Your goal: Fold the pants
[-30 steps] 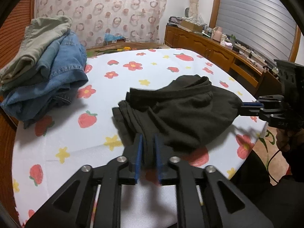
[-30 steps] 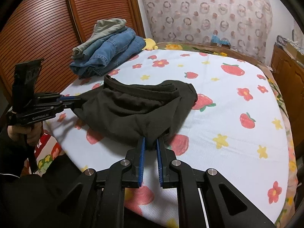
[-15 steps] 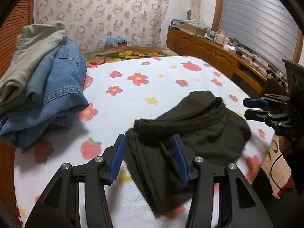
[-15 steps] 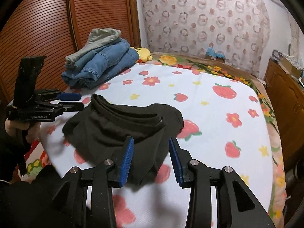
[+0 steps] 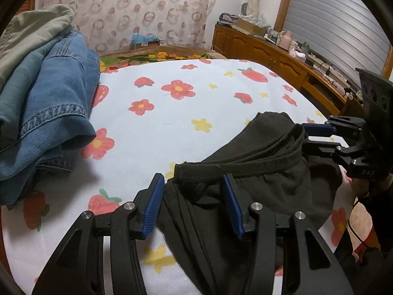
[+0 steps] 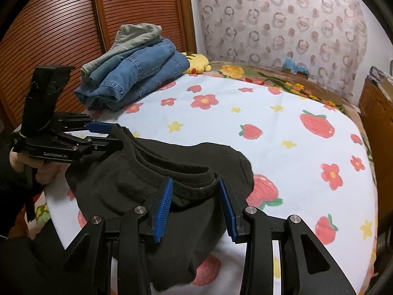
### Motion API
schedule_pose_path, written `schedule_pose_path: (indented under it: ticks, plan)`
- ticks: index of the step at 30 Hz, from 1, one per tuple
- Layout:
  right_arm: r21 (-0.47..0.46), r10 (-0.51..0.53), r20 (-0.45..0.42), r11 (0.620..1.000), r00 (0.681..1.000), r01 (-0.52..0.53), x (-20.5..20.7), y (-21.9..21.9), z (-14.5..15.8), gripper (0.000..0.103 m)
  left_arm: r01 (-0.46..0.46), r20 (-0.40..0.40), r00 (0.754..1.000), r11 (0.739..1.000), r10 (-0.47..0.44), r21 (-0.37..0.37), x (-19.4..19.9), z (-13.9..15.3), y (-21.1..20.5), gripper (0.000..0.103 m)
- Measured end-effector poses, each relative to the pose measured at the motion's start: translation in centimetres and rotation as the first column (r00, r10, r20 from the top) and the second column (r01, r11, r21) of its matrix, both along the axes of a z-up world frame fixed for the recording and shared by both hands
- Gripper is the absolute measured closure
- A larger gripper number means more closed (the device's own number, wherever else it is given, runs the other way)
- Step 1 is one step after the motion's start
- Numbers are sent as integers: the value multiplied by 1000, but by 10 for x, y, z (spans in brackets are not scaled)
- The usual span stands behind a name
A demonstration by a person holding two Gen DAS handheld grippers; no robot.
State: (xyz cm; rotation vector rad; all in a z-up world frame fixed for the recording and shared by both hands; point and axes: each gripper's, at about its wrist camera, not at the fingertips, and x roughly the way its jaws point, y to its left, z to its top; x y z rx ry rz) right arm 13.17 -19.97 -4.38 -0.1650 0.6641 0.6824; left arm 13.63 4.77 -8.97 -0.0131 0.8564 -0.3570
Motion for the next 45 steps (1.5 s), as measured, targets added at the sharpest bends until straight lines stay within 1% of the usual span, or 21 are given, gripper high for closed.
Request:
schedule_pose_path:
  ticks: [1,2,5,7,12,16,18,22,26,27,29,30,31,32,33,34,36,37,38,41,45]
  plan:
    - [3,-1,4,1000,1000,1,0,0,1,77,2,5,1000,1000,-2,-3,-1,0,0,64]
    - [6,-3,10,1000,1000,3,0,-1,2,83,-3,10,1000,1000,3,0,-2,1,1,66]
    - [47,12,33,999,999,-13,-6,-6,12,91,1,29,1000,1000,-1,-10,-7,5,2,76]
    - [63,13,65,998,998,-17,-11,-7,21,93,1,45,999,1000,0,-11,-10,8,2,84]
    - [64,-15,126,998,992,7,-16,-3,37,94,-31,108,994,999,34,-29,-19,21,8,89]
    - [44,-36,148,999,988,30,-10,10,38,95,-77,134,988,996,82,-42,-20,26,14,90]
    - [31,-49,147,998,988,45,-4,15,35,95,-92,131,987,995,97,-45,-17,26,17,90]
    - [1,-78,106,997,991,79,12,26,24,95,-101,112,988,995,103,-23,-12,21,18,90]
    - [-15,-87,66,996,994,89,18,29,16,95,-104,95,990,995,104,3,-11,15,14,89]
    - [-6,-88,61,996,994,89,18,28,16,94,-104,93,990,995,104,3,-12,15,13,87]
    - [2,-105,56,994,993,105,17,25,20,85,-110,93,990,994,108,17,-14,17,12,84]
    - [4,-117,60,993,991,117,14,22,22,83,-112,97,989,993,109,28,-15,18,11,78]
    - [7,-119,62,993,991,119,11,18,24,78,-113,99,989,993,108,40,-17,19,10,68]
    - [14,-116,62,993,991,116,6,15,26,75,-112,103,989,993,107,44,-18,21,9,64]
    - [17,-117,60,993,991,116,1,10,26,74,-110,109,988,993,106,37,-21,23,10,56]
    - [16,-121,58,993,991,120,-4,7,25,72,-106,110,989,994,102,25,-24,24,10,52]
    - [17,-122,54,992,991,122,-15,-1,23,70,-87,101,991,996,86,6,-29,25,9,49]
    - [16,-119,51,993,992,119,-22,-5,22,70,-81,100,992,997,80,7,-30,23,8,42]
    - [12,-112,47,994,993,112,-27,-7,20,70,-76,101,992,997,75,9,-33,22,6,41]
    - [-5,-97,39,995,994,98,-43,-12,15,70,-72,91,993,997,71,2,-40,18,2,40]
    - [-7,-85,2,996,996,85,-56,-16,7,70,-69,65,996,998,68,8,-46,9,-1,40]
